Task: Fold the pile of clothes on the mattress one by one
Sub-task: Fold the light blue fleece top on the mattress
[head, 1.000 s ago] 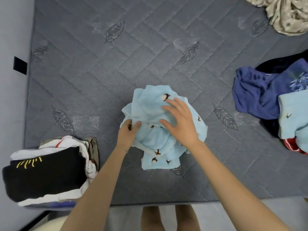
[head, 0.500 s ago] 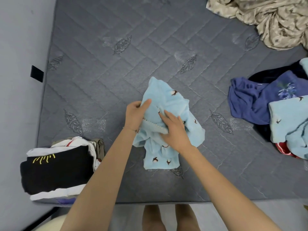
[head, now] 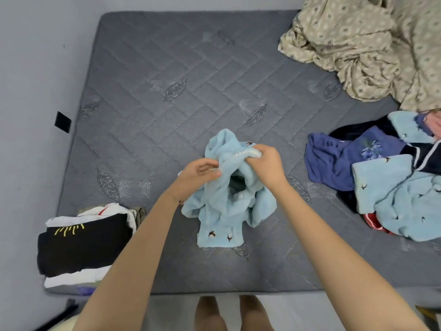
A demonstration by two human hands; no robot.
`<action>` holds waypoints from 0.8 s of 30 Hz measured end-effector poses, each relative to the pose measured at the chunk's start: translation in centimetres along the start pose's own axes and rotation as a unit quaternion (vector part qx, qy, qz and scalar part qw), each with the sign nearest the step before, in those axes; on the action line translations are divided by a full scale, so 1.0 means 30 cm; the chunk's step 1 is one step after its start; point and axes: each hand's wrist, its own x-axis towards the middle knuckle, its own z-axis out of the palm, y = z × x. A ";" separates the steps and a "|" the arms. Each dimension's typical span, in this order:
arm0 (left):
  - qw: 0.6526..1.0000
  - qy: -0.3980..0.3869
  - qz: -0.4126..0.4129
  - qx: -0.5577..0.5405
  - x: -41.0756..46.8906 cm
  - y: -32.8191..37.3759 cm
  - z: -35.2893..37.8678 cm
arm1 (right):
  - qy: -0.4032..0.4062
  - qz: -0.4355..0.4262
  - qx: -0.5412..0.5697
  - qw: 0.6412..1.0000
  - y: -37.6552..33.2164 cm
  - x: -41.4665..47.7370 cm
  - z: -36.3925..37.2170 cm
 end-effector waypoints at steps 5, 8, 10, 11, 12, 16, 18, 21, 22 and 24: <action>0.998 0.026 0.043 0.046 -0.031 0.112 0.000 | 0.021 0.031 0.033 0.999 -0.077 -0.046 -0.069; 0.996 -0.017 0.053 0.064 -0.057 0.205 0.017 | 0.044 0.036 0.035 0.998 -0.146 -0.055 -0.109; 0.990 -0.042 0.054 0.122 -0.072 0.232 0.031 | 0.046 0.030 0.053 0.997 -0.205 -0.063 -0.130; 0.984 -0.043 0.062 0.160 -0.079 0.236 0.034 | 0.045 0.028 0.061 0.997 -0.234 -0.066 -0.139; 0.981 -0.032 0.076 0.177 -0.088 0.241 0.035 | 0.044 0.026 0.058 0.997 -0.262 -0.069 -0.149; 0.981 0.094 0.100 0.135 -0.128 0.300 -0.028 | -0.011 0.007 -0.003 1.000 -0.335 -0.080 -0.206; 0.975 0.149 0.113 0.120 -0.151 0.355 -0.075 | -0.093 -0.017 -0.021 0.995 -0.352 -0.105 -0.237; 0.960 0.213 0.138 0.118 -0.163 0.430 -0.141 | -0.176 -0.032 -0.022 0.984 -0.358 -0.144 -0.242; 0.956 0.216 0.151 0.129 -0.167 0.454 -0.152 | -0.178 -0.037 -0.012 0.983 -0.363 -0.157 -0.237; 0.951 0.215 0.173 0.142 -0.173 0.492 -0.157 | -0.146 -0.047 0.021 0.988 -0.384 -0.173 -0.223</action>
